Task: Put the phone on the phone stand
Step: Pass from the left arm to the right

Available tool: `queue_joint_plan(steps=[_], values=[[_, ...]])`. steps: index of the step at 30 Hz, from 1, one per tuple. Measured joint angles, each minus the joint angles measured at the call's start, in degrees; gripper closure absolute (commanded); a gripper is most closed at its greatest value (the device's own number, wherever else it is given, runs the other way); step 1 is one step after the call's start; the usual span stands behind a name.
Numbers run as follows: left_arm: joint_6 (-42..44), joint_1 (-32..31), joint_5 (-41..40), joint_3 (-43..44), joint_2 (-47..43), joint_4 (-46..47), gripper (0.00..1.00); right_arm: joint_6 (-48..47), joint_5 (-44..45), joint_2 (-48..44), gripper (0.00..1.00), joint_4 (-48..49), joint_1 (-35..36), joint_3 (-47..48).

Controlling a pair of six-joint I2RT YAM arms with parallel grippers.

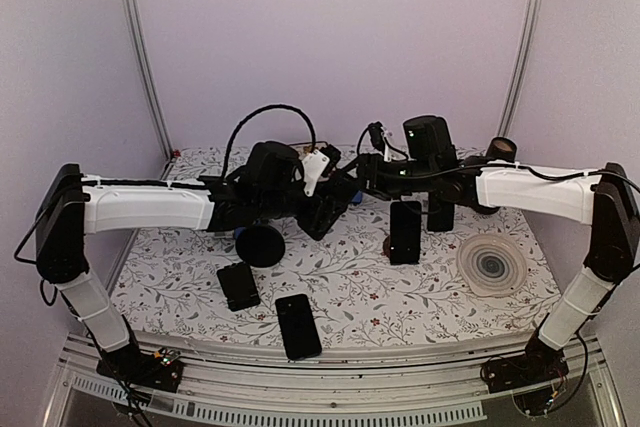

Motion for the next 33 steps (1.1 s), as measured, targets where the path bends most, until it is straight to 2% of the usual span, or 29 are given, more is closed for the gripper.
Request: queue_joint_plan(steps=[2, 8, 10, 13, 14, 17, 23, 24, 33], values=[[0.22, -0.17, -0.04, 0.0, -0.04, 0.37, 0.46, 0.28, -0.33, 0.0, 0.44, 0.96, 0.0, -0.7], [0.46, -0.44, -0.33, 0.0, -0.04, 0.9, 0.46, 1.49, -1.18, 0.0, 0.63, 1.53, 0.0, -3.5], [0.48, -0.55, -0.48, 0.0, -0.04, 1.14, 0.46, 1.84, -1.53, 0.0, 0.72, 1.73, 0.0, -3.65], [0.5, -0.72, -0.61, 0.0, -0.04, 1.33, 0.45, 2.34, -1.64, 0.0, 0.93, 2.34, 0.0, -3.76], [0.5, -0.79, -0.72, -0.02, -0.04, 1.44, 0.44, 2.43, -1.57, 0.0, 0.96, 2.43, 0.0, -3.76], [0.42, -0.81, -0.74, -0.26, -0.04, 2.01, 0.37, 2.45, -1.84, -0.02, 0.98, 2.89, -0.02, -3.87], [0.5, -0.96, -1.14, -0.79, -0.13, 2.8, 0.06, 2.6, -2.01, -0.02, 0.98, 3.1, -0.07, -4.13], [0.35, -1.11, -1.42, -0.83, -0.24, 3.04, 0.04, 2.78, -1.77, -0.02, 0.98, 3.04, -0.07, -4.26], [1.33, -2.93, -5.62, -4.17, -4.79, 6.34, 0.03, 3.69, -0.15, -1.09, 0.98, 2.27, -0.07, -5.68]])
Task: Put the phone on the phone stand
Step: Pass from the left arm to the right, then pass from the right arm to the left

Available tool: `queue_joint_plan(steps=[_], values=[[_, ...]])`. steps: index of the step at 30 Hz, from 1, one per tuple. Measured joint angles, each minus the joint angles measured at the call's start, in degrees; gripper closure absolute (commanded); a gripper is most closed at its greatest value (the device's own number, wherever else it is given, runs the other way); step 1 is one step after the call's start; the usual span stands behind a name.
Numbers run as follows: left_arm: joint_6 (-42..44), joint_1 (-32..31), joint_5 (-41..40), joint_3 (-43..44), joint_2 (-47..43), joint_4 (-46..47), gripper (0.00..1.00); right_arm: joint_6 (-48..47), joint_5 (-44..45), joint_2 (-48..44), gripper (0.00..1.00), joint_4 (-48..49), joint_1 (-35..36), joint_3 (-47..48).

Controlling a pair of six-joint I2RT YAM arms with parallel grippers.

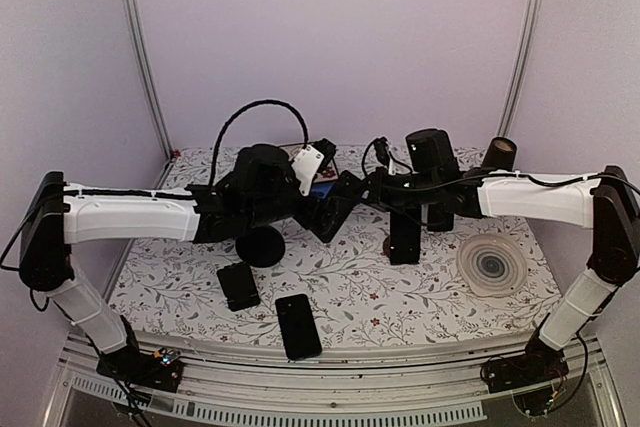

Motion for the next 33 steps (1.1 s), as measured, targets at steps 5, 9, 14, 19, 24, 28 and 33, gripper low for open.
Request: queue_joint_plan(steps=[5, 9, 14, 19, 24, 28, 33], values=[[1.7, -1.77, -2.99, -5.44, -4.44, 3.74, 0.04, 0.33, 1.25, -2.56, 0.98, -0.55, 0.02, -0.72], [3.41, -3.32, -5.86, -9.84, -7.67, 7.48, 0.06, 1.03, 2.45, -4.74, 0.98, -0.72, 0.0, -0.85], [6.47, -5.49, -10.49, -15.1, -10.86, 13.53, 0.08, 2.16, 4.42, -7.48, 0.98, -0.9, 0.02, -1.68], [10.19, -8.39, -15.85, -18.18, -11.72, 18.21, 0.14, 4.28, 6.21, -10.08, 0.98, -0.96, 0.02, -2.23], [13.18, -10.32, -21.49, -18.27, -11.34, 20.76, 0.18, 6.86, 6.88, -12.98, 0.98, -0.96, 0.04, -2.29], [16.33, -11.87, -26.05, -18.25, -9.97, 23.5, 0.19, 9.01, 7.52, -14.47, 0.98, -0.9, 0.22, -2.29], [20.79, -13.84, -30.51, -18.05, -7.26, 26.6, 0.2, 11.69, 7.61, -15.06, 0.98, -0.94, 0.24, -2.29]])
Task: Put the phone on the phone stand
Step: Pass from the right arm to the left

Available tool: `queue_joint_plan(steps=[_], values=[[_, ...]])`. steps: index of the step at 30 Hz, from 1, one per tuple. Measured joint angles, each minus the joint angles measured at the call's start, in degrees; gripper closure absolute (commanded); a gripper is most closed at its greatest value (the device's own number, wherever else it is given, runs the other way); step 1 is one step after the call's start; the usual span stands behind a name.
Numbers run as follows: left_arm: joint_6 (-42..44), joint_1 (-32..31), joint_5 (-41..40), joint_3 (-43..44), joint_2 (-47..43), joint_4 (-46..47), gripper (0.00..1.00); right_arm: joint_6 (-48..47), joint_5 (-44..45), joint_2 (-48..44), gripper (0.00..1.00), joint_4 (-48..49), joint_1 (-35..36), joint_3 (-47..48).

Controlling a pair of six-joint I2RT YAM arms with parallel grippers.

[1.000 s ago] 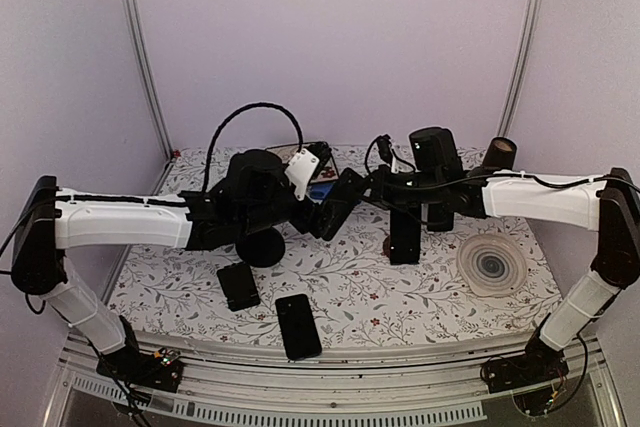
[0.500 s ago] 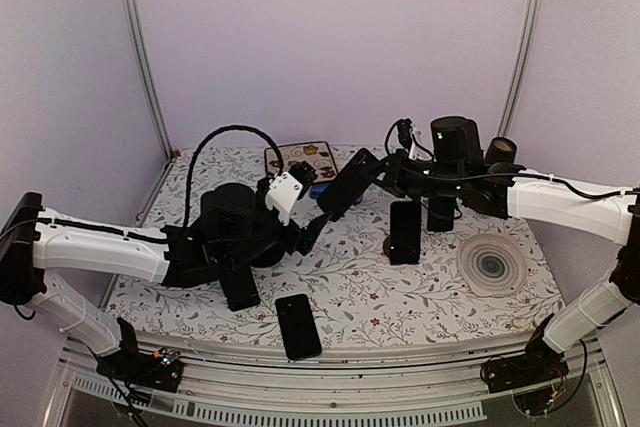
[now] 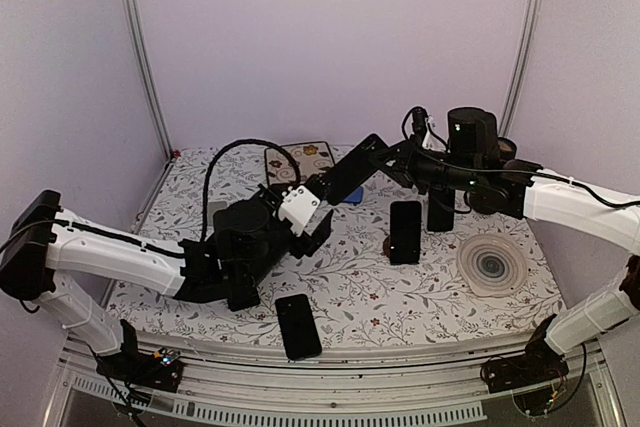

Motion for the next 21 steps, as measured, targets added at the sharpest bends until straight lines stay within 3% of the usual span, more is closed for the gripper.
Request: queue_joint_plan(steps=[12, 21], values=[[9.11, -1.44, -5.77, 3.63, 6.14, 5.97, 0.24, 4.59, -0.98, -0.02, 0.98, 0.04, 0.09, 0.0], [21.18, -2.95, -11.3, 9.49, 15.61, 14.23, 0.4, 6.62, -1.49, -0.63, 0.98, 0.11, 0.11, -0.24]])
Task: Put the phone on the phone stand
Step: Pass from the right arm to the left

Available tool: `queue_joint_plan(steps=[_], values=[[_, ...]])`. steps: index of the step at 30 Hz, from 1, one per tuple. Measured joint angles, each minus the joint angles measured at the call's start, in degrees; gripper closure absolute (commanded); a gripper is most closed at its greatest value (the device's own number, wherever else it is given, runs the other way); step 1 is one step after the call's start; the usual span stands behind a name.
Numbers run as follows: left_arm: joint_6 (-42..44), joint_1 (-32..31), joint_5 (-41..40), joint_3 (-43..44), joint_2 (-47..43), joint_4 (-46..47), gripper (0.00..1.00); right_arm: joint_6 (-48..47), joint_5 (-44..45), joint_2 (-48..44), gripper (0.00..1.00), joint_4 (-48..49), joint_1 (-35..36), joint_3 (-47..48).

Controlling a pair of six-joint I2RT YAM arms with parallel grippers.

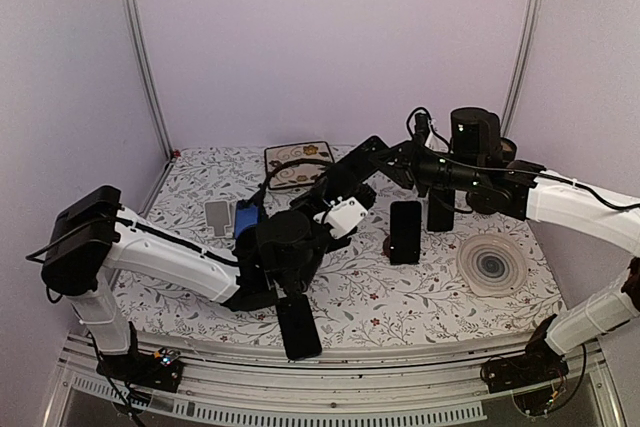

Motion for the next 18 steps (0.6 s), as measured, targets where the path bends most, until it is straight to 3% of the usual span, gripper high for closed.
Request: queue_joint_plan(steps=[10, 18], values=[[15.78, -0.39, -6.67, 3.87, 7.1, 13.64, 0.67, 2.67, 0.28, -2.16, 0.98, 0.24, 0.24, -2.54], [25.24, -0.68, -8.61, 5.25, 9.51, 17.77, 1.0, 4.5, 0.5, -2.64, 0.98, 1.25, 0.35, -2.69]])
